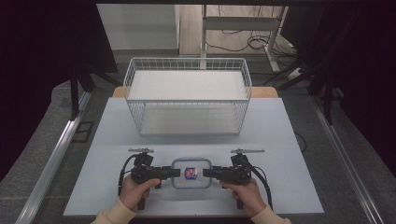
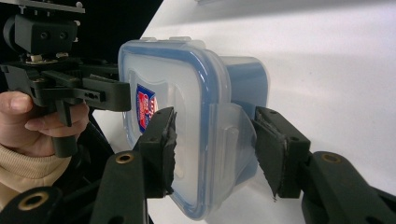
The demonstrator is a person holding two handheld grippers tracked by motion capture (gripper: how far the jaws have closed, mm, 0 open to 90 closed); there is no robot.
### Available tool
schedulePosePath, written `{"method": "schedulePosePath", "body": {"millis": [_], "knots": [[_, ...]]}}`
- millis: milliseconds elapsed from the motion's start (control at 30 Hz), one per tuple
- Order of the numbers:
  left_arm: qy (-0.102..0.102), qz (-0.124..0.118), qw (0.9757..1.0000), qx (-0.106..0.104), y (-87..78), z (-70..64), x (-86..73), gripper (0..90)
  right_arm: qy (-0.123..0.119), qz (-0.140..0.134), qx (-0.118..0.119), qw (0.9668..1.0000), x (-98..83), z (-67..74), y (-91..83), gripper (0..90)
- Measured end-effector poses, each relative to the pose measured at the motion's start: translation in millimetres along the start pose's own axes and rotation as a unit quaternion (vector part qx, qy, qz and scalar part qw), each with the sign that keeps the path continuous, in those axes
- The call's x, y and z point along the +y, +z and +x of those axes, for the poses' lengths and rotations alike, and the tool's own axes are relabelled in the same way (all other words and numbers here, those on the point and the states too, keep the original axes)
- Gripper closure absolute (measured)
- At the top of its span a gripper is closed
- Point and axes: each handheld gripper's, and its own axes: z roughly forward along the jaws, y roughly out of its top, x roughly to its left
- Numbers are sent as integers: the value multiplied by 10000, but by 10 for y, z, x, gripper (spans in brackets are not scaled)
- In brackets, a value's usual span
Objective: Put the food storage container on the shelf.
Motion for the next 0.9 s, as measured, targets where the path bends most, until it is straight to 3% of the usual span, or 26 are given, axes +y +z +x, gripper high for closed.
{"method": "schedulePosePath", "body": {"millis": [500, 900], "knots": [[114, -220, 9997, 21, -146, -28, 141, 521, -309, -54, 11, 9995, 226, 129, 7, 506], [333, -408, 9986, 7, -249, -143, 380, 521, -530, -221, -7, 9983, 469, 245, -106, 507]]}}
